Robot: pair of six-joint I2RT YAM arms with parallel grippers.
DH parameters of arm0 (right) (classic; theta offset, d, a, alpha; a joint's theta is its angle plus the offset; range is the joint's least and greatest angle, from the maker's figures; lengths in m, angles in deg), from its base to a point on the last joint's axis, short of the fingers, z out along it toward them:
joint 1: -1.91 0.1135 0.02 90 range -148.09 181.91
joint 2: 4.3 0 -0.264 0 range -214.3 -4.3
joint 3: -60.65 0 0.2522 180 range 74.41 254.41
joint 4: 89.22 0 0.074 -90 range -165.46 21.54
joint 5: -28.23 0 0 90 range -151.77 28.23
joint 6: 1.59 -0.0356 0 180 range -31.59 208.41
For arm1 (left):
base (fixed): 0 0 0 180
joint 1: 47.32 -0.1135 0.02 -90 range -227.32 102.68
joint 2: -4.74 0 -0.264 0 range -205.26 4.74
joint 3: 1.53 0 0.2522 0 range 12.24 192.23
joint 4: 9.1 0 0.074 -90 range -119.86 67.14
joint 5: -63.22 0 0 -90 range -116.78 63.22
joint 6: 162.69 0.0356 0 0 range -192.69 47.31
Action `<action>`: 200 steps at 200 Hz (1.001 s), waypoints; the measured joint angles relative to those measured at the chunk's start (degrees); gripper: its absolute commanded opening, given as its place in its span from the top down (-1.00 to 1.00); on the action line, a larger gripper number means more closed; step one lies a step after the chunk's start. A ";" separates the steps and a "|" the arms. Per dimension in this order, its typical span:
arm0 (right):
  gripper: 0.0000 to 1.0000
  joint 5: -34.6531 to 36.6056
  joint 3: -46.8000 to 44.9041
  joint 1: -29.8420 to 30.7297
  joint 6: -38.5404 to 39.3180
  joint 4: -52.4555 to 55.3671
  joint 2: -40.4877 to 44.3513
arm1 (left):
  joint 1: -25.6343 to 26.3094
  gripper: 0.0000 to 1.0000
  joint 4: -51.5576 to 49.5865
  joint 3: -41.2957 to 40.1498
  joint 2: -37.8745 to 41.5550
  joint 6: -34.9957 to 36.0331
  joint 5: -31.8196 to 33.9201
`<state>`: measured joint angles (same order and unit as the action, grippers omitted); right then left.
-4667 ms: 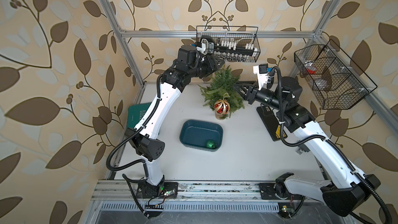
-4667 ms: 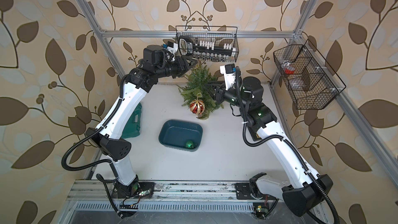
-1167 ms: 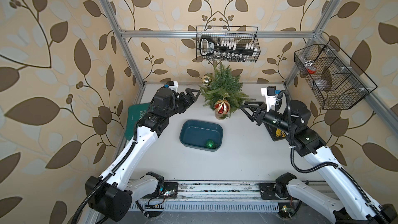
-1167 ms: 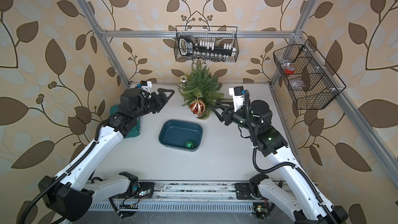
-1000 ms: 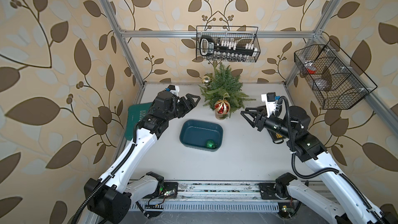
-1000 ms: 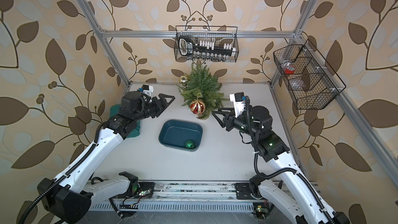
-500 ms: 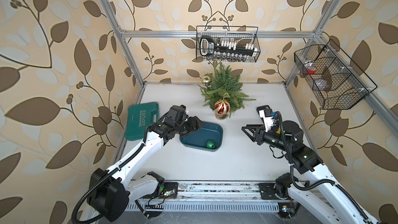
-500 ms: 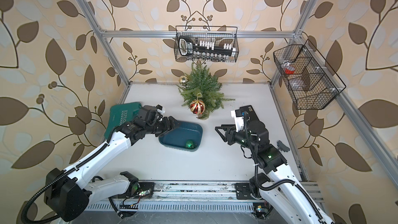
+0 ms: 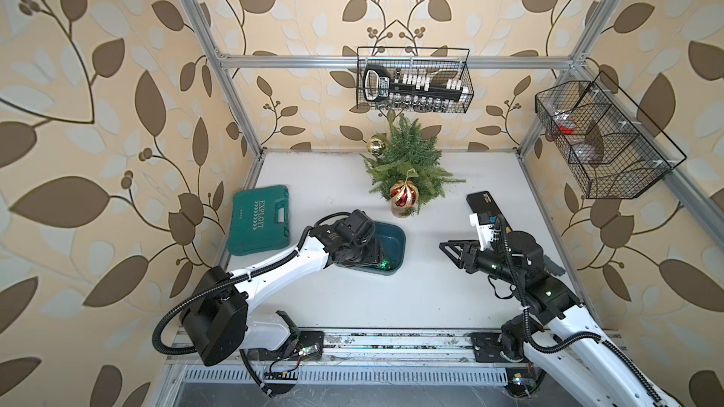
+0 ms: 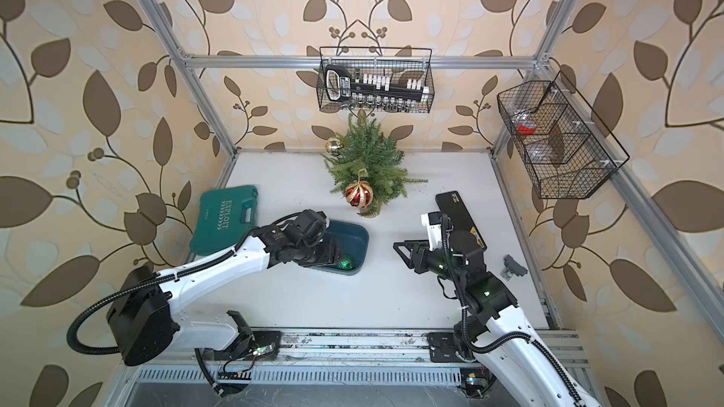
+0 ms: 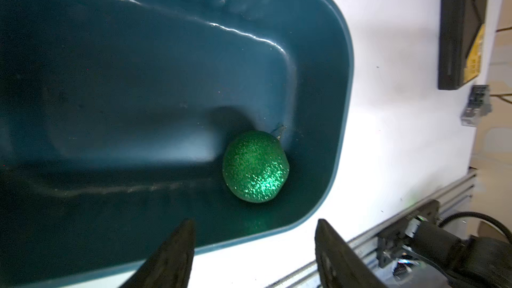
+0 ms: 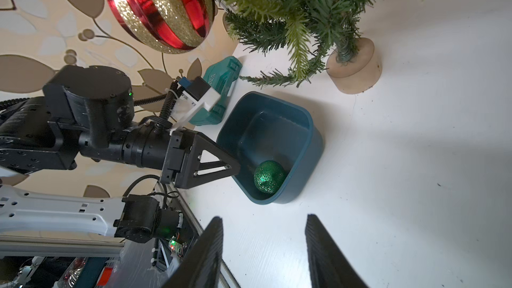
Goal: Decorate the small christmas tree with ornaments
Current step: Pick up an ornament from the container.
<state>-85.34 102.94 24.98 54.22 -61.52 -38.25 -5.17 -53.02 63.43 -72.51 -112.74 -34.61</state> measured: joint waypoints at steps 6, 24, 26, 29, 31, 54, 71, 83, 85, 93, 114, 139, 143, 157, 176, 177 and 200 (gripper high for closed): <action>0.05 0.04 0.00 0.00 0.00 0.00 -0.09 | 0.39 -0.44 -0.20 0.33 -0.94 0.24 0.70; 0.05 0.24 0.00 0.00 -0.09 0.00 -0.31 | 1.33 -0.45 -0.37 1.20 -3.17 0.87 1.92; 0.05 0.26 0.00 0.00 -0.09 0.00 -0.31 | 1.44 -0.45 -0.37 1.27 -3.48 0.98 2.21; 0.05 0.28 -0.02 0.00 -0.09 -0.02 -0.33 | 1.55 -0.45 -0.39 1.38 -3.76 1.03 2.40; 0.05 0.28 -0.04 0.00 -0.11 -0.04 -0.35 | 1.73 -0.45 -0.44 1.46 -3.96 1.07 2.49; 0.05 0.50 -0.39 0.00 -0.15 -0.35 -0.35 | 2.73 -0.46 -0.57 2.23 -5.90 1.29 3.85; 0.05 0.66 -0.94 0.00 -0.31 -0.46 -0.35 | 3.32 -0.46 -0.50 2.99 -7.76 1.49 4.13; 0.05 0.70 -1.22 0.00 -0.33 -0.46 -0.42 | 3.65 -0.46 -0.52 3.34 -8.85 1.62 4.63; 0.05 0.70 -1.25 0.00 -0.33 -0.46 -0.39 | 3.67 -0.46 -0.52 3.41 -9.05 1.64 4.70; 0.05 0.70 -1.33 0.00 -0.35 -0.46 -0.42 | 3.96 -0.46 -0.52 3.65 -9.75 1.70 5.14; 0.05 0.79 -1.57 0.00 -0.33 -0.55 -0.42 | 4.37 -0.46 -0.70 4.39 -11.47 2.01 5.75; 0.05 1.09 -1.60 0.00 -0.35 -0.63 -0.37 | 4.72 -0.45 -0.94 5.14 -12.90 2.34 6.82; 0.05 1.11 -1.60 0.00 -0.35 -0.63 -0.35 | 4.74 -0.45 -1.03 5.27 -13.07 2.40 6.91; 0.05 1.18 -1.64 0.00 -0.35 -0.63 -0.20 | 4.79 -0.45 -1.20 5.73 -13.90 2.51 7.04; 0.05 1.36 -1.64 0.00 -0.35 -0.68 -0.13 | 4.81 -0.44 -1.29 6.43 -15.37 2.67 7.19; 0.05 1.36 -1.64 0.00 -0.35 -0.68 -0.13 | 4.81 -0.44 -1.29 6.47 -15.50 2.67 7.23; 0.06 1.57 -1.64 0.00 -0.35 -0.68 -0.07 | 4.81 -0.35 -1.25 6.88 -17.07 2.86 7.93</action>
<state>-83.76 101.30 24.98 53.87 -62.20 -38.32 -0.36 -54.26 70.32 -89.58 -109.88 -26.68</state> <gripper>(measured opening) 0.473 0.703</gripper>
